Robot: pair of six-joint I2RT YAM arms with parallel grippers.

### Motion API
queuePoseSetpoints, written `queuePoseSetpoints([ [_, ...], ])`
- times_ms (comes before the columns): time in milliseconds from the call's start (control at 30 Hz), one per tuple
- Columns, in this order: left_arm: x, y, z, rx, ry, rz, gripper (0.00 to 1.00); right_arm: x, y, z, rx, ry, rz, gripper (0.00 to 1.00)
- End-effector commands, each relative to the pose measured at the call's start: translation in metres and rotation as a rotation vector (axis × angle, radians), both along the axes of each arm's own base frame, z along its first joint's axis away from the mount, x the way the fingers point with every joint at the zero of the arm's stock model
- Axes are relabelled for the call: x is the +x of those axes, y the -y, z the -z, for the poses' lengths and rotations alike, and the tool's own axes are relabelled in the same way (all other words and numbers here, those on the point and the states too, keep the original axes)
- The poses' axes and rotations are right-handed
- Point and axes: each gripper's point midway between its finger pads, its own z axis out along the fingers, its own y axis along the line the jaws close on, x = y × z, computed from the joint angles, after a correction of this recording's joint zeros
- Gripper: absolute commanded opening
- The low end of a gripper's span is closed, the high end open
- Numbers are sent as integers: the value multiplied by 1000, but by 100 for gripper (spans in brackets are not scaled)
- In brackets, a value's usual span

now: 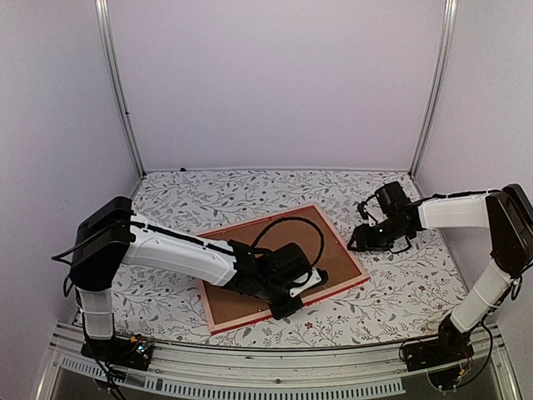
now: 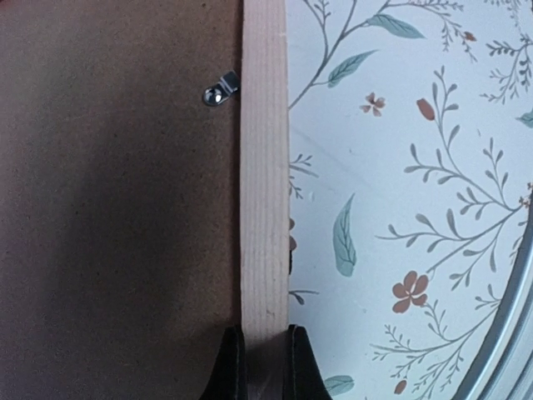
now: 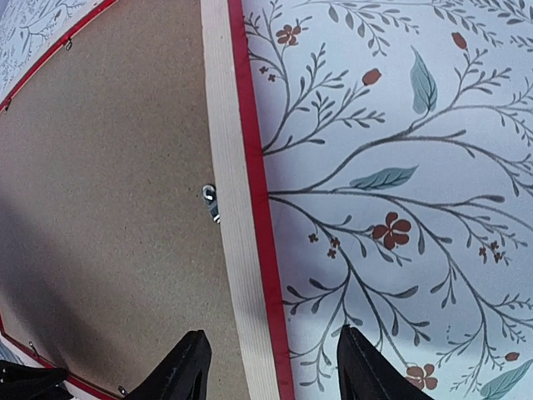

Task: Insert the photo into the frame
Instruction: Pick up the photo frame from the center of the board.

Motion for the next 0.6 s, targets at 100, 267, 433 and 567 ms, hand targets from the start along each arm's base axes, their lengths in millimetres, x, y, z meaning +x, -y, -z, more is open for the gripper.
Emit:
queuePoseSetpoints([
  [100, 4, -2, -13, -1, 42, -12, 0, -24, -3, -15, 74, -9, -20, 60],
  [267, 12, 2, -48, -81, 70, -10, 0, -33, -6, -21, 130, -30, -19, 73],
  [433, 20, 4, -84, -152, 97, -10, 0, -37, -6, -18, 246, -86, -24, 78],
  [567, 24, 4, -100, -184, 112, -11, 0, -43, -13, -17, 363, -131, -46, 80],
])
